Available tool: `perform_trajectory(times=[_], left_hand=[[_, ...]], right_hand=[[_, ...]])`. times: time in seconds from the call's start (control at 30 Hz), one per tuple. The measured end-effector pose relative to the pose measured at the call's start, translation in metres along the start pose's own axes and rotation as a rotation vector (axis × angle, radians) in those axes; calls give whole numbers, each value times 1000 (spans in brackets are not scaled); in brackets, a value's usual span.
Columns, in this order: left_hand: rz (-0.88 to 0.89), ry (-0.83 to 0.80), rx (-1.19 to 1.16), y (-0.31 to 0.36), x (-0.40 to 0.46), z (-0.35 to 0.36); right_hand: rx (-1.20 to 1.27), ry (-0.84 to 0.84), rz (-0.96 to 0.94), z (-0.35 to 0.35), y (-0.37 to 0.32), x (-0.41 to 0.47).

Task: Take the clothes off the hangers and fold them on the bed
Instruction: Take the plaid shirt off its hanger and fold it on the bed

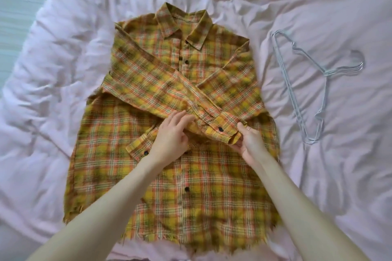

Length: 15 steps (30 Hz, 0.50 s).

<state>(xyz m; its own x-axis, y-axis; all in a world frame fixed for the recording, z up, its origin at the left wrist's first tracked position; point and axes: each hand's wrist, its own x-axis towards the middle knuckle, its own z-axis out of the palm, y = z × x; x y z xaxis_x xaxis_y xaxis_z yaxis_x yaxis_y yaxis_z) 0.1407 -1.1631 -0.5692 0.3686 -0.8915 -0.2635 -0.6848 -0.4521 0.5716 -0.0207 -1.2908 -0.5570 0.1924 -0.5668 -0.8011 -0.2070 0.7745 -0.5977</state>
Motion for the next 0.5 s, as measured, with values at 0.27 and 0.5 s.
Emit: perform_trajectory(times=[0.27, 0.5], left_hand=[[-215, -170, 284, -37, -4, 7], [-343, 256, 285, -93, 8, -39]], right_hand=[[-423, 286, 13, -9, 26, 23], [-1162, 347, -464, 37, 22, 22]])
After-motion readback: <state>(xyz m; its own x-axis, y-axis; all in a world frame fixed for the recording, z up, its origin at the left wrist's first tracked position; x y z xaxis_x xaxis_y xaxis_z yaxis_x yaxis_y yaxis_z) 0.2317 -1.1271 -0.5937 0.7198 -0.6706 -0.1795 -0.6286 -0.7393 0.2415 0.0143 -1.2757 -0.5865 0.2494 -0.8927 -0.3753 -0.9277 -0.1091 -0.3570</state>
